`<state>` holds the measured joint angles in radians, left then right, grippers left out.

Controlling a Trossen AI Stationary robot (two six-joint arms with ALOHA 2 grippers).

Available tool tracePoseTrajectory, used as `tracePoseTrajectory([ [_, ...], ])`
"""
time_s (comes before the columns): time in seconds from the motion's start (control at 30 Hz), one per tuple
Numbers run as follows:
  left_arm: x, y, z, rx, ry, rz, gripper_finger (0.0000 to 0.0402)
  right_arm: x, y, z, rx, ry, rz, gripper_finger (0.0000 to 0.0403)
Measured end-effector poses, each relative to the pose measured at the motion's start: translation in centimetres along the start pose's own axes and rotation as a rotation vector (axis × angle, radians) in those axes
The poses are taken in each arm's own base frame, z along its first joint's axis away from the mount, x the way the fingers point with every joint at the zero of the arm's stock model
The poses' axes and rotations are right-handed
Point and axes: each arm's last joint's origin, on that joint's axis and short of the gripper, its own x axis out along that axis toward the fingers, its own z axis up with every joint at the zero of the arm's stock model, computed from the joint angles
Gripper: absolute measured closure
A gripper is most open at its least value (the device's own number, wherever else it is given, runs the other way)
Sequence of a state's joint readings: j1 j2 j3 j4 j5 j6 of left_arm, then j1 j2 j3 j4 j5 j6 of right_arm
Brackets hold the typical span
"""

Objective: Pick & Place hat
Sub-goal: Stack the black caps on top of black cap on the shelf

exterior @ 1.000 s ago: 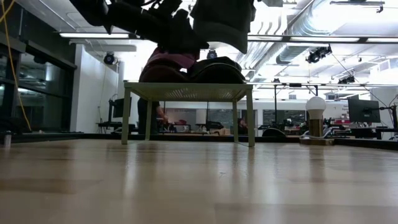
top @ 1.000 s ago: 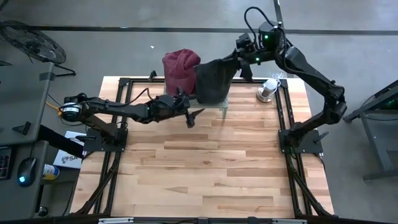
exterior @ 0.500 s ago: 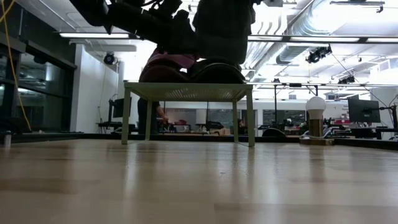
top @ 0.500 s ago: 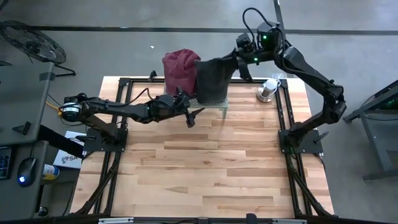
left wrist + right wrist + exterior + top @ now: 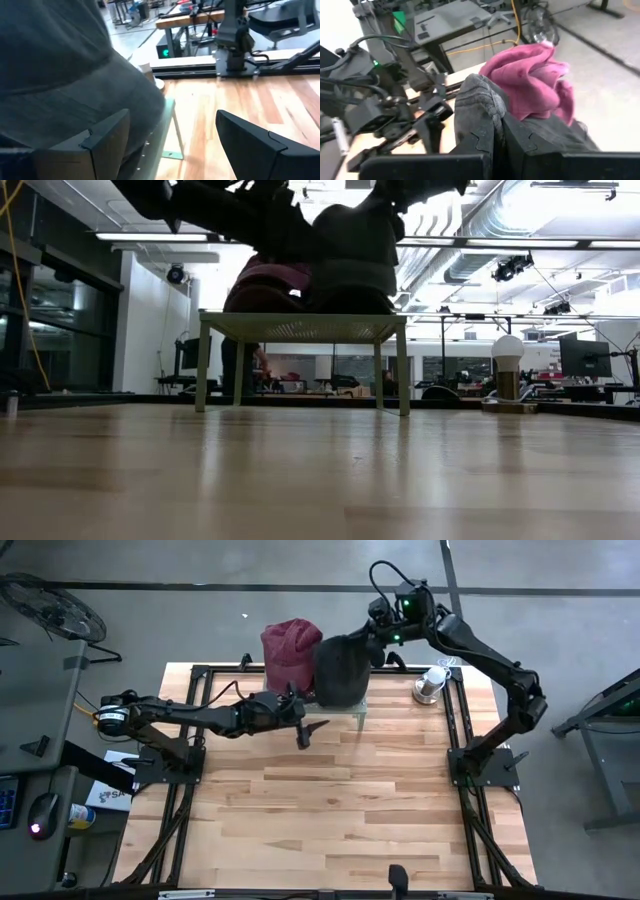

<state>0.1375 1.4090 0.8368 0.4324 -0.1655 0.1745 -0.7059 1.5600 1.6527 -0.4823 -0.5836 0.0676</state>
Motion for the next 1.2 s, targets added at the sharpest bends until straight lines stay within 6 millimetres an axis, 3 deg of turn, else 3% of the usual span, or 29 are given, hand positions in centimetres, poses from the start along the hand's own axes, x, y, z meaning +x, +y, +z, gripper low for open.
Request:
tracePoseTrajectory([
  [0.73,0.0,-0.2,-0.1,-0.044,0.01,-0.049,0.0111,-0.2,-0.7,0.4,-0.186,-0.026,-0.174,0.0388],
  [1.2,0.0,-0.2,-0.1,-0.053,0.008,-0.055,0.0111,2.6,-2.7,-0.9,-0.184,0.03,-0.205,0.0387],
])
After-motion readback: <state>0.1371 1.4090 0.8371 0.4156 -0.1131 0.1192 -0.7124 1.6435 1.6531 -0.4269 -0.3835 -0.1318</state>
